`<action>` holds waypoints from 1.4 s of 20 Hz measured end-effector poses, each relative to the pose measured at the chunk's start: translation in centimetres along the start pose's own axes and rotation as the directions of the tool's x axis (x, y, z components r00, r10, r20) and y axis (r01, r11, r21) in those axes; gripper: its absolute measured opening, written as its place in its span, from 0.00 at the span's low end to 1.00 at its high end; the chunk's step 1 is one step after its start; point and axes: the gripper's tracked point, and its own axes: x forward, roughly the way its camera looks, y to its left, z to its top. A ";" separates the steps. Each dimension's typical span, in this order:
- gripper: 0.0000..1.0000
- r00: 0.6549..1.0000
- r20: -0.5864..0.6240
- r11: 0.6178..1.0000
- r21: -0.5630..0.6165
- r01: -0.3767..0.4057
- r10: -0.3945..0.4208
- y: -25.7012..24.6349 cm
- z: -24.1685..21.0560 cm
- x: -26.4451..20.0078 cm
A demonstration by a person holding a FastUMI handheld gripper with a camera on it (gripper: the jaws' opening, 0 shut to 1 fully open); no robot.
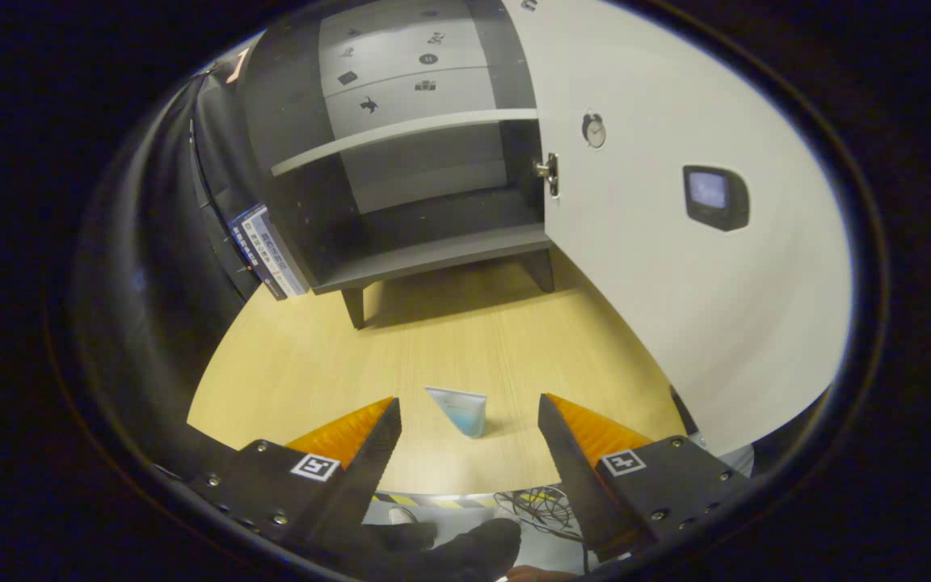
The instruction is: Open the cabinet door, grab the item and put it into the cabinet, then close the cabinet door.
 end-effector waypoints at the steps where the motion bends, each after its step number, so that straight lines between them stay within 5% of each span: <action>1: 1.00 1.000 -0.015 1.000 -0.015 -0.013 0.012 0.5 -0.5 1.0; 13: 1.00 0.990 -0.134 0.992 -0.118 -0.050 0.034 2.8 -3.0 9.7; 16: 0.72 0.987 -0.159 0.993 -0.112 -0.038 0.020 2.2 -3.8 10.7; 20: 0.51 0.987 -0.157 0.997 -0.068 -0.026 0.015 1.8 -4.0 10.9; 22: 0.17 0.988 -0.149 0.998 -0.065 0.025 -0.035 0.5 -3.9 11.0; 26: 0.17 0.988 -0.144 0.996 -0.080 0.037 -0.049 0.3 -3.4 10.5; 28: 0.09 0.989 -0.141 0.997 -0.079 0.025 -0.036 0.6 -2.7 10.3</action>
